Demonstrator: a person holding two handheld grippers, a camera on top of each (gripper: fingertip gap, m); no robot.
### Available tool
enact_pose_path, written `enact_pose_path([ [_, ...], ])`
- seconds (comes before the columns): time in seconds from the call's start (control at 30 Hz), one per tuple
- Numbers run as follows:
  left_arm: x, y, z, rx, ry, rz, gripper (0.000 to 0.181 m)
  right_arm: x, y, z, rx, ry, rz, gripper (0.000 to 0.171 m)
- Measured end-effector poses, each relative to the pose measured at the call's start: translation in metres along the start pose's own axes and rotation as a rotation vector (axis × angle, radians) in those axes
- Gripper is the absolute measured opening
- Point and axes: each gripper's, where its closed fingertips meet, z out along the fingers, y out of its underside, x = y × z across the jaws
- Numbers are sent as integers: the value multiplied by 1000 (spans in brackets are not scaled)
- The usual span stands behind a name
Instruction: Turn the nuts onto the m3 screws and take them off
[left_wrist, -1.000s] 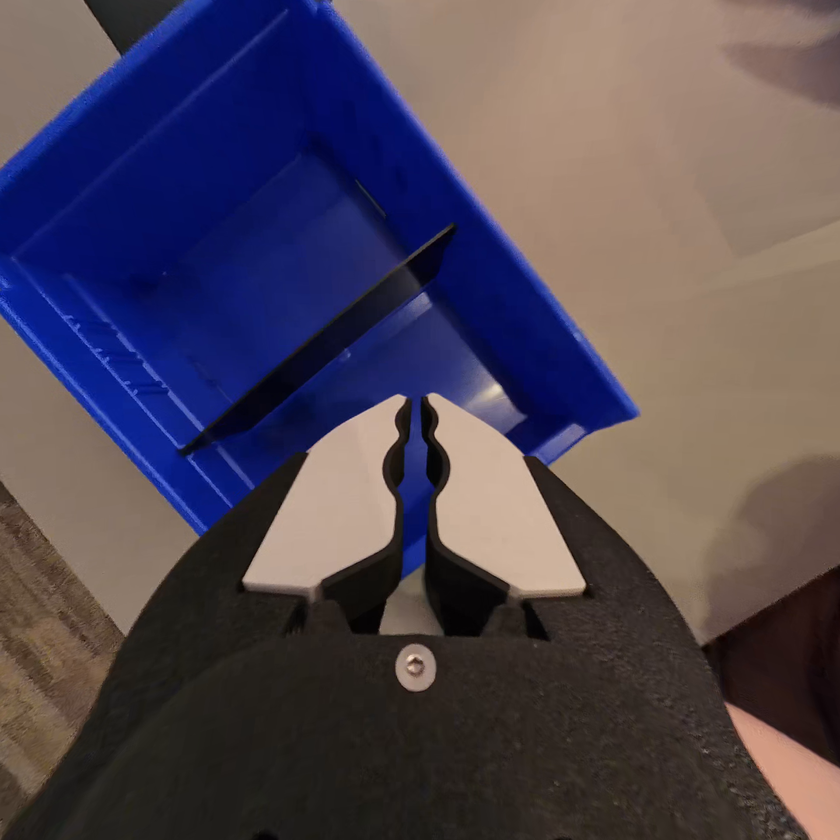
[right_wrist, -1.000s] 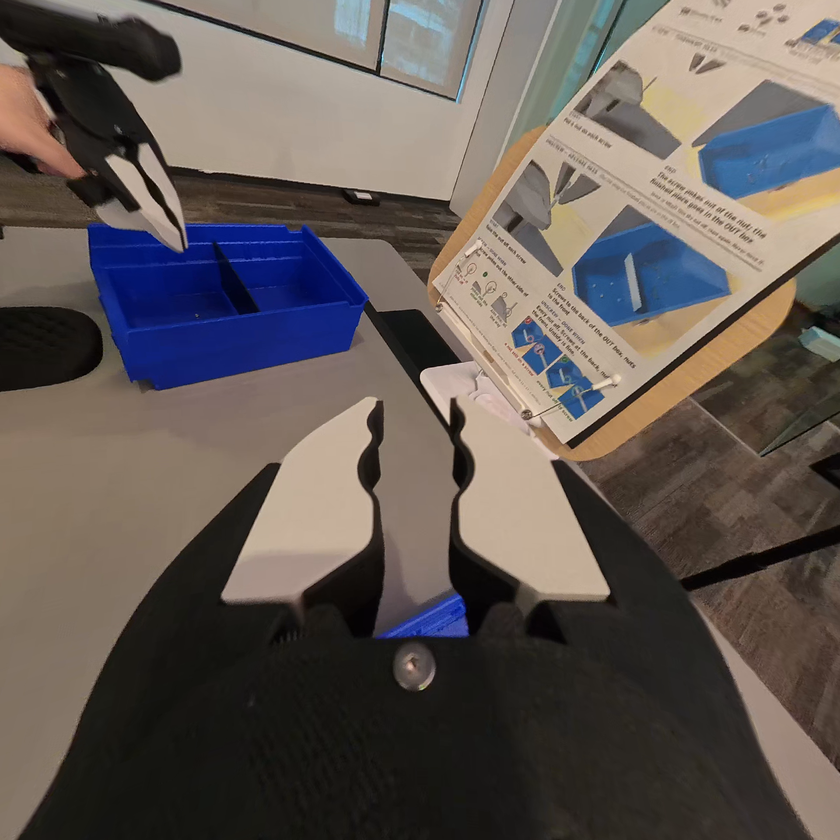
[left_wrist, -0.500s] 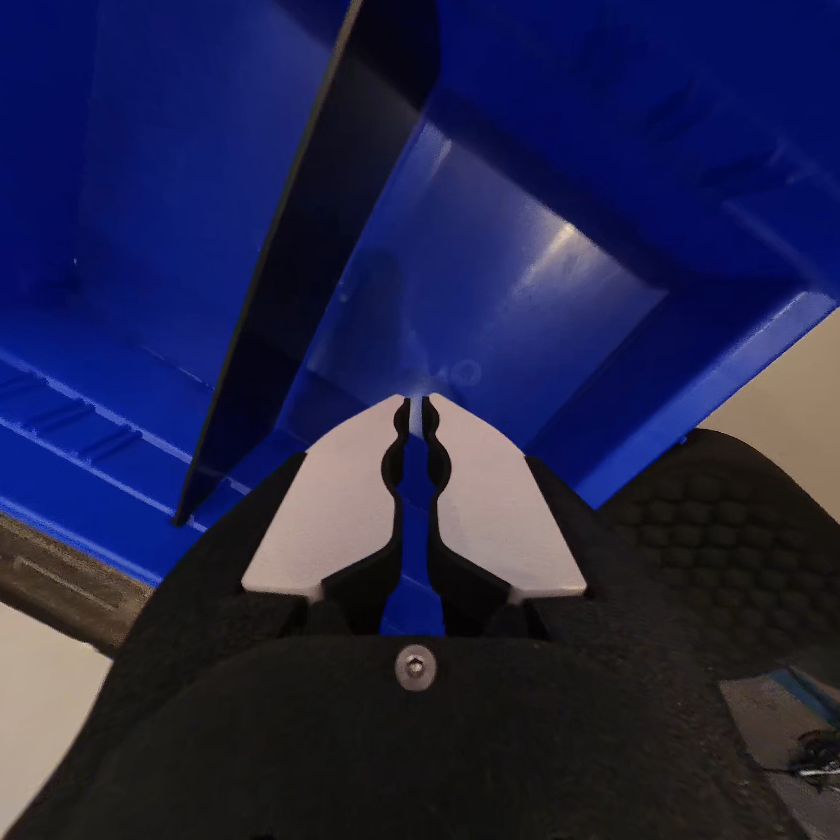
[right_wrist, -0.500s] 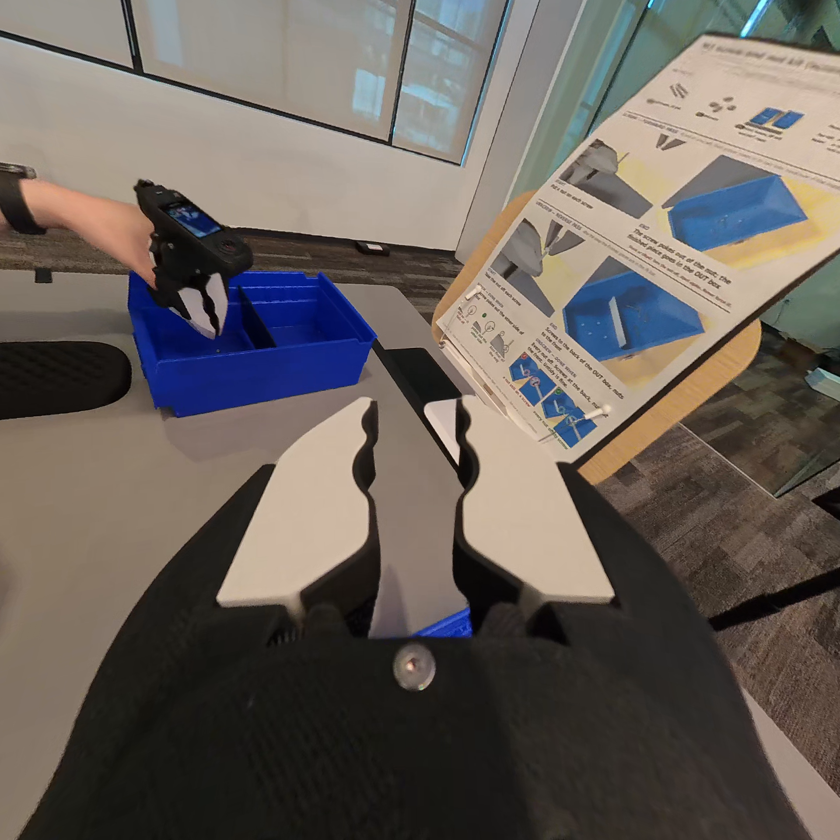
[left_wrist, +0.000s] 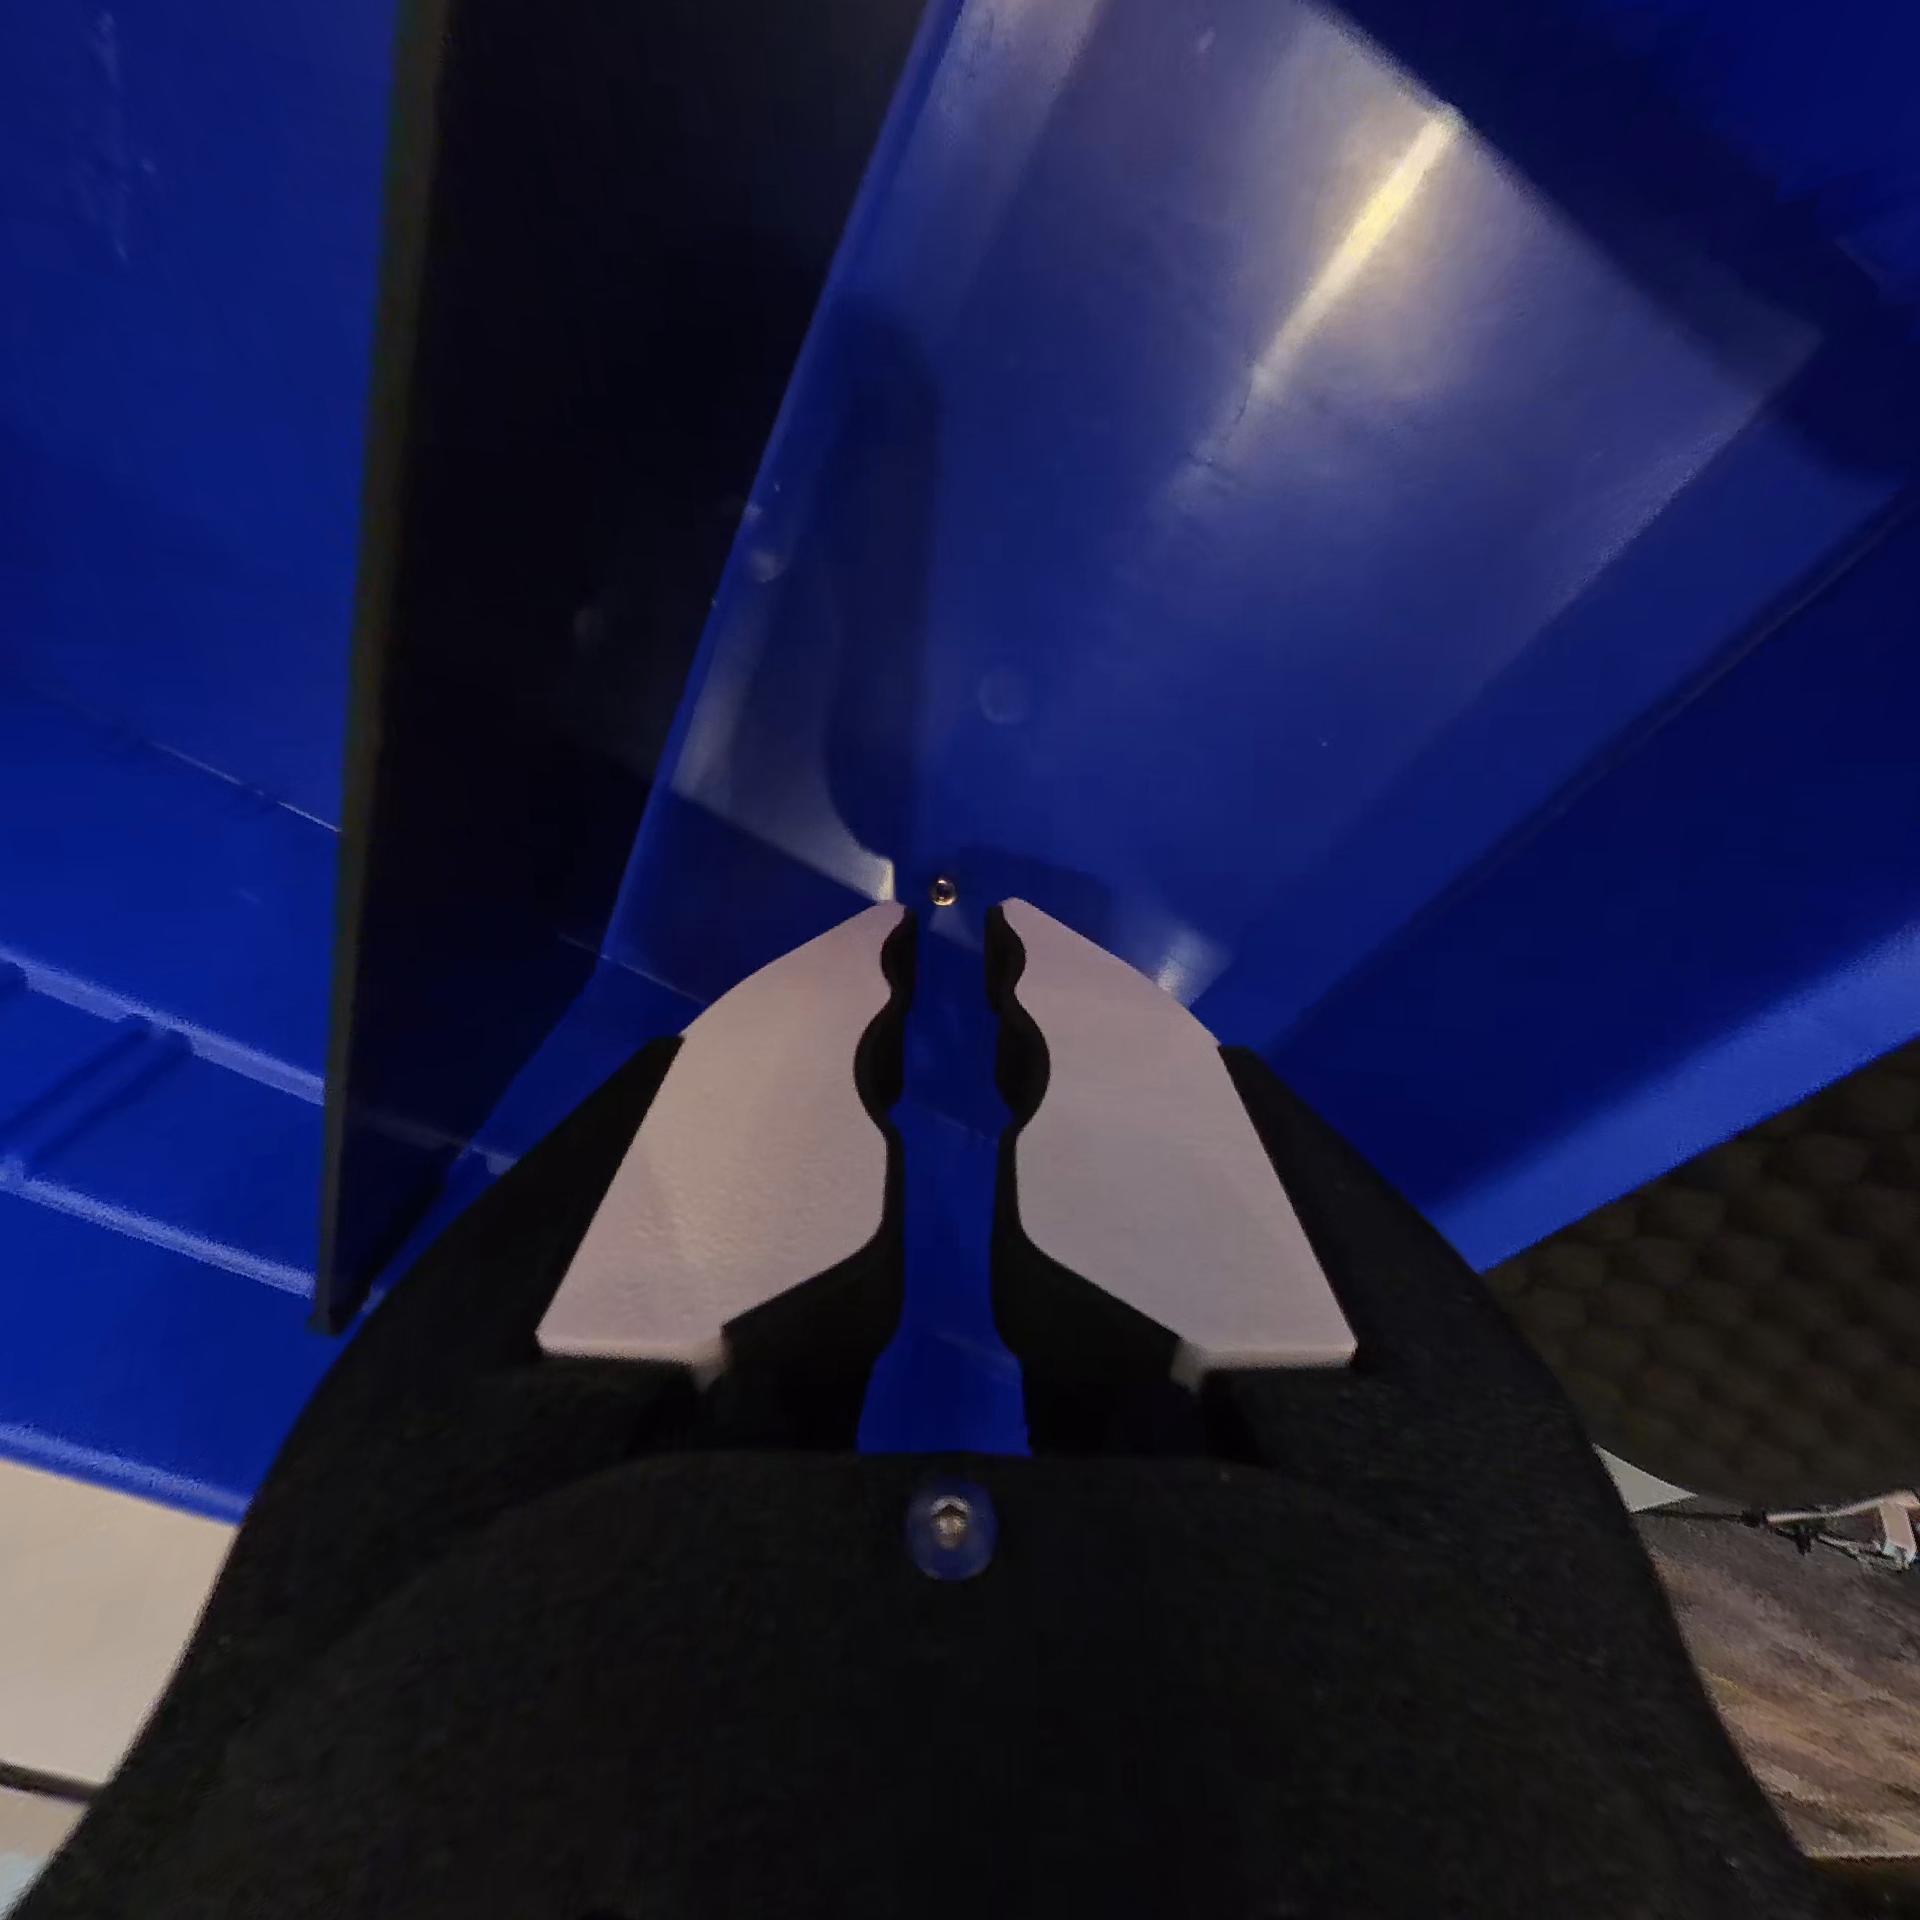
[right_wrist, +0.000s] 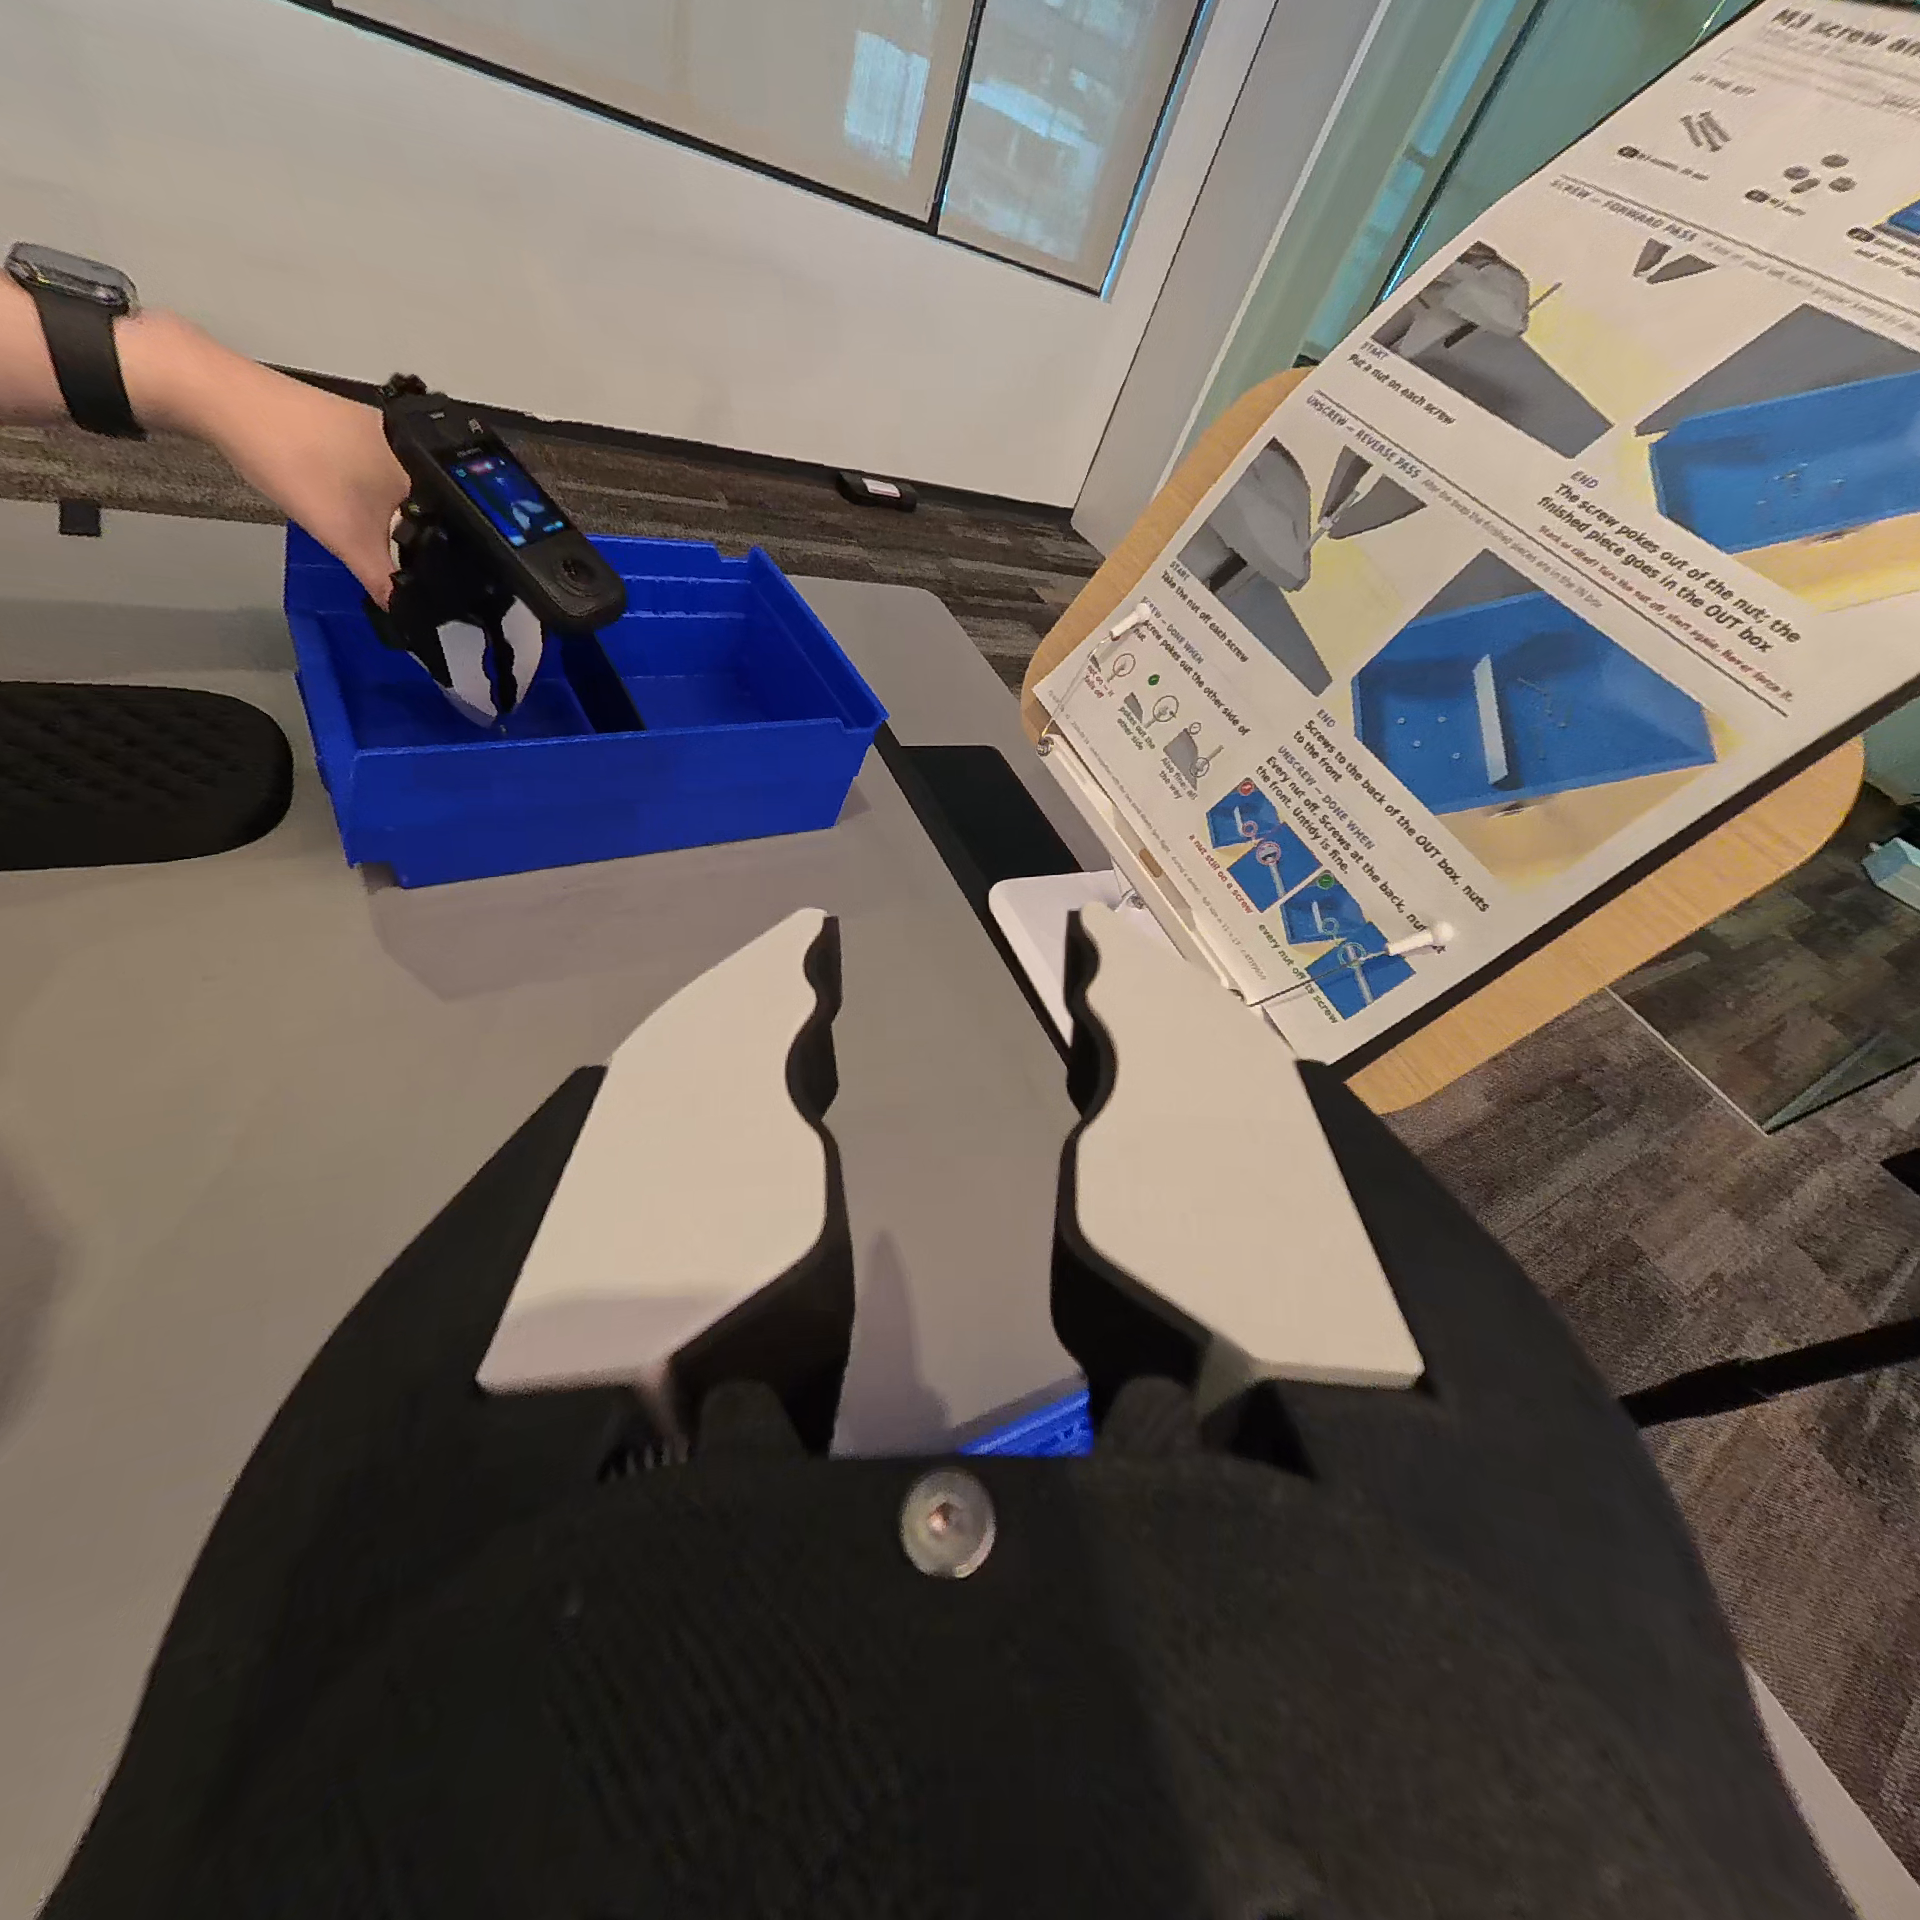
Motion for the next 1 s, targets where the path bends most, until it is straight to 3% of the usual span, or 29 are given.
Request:
enact_pose_path([
  [1.0,2,-1,6,-50,9,11,5,-8,4,5,-39,-22,-21,44],
])
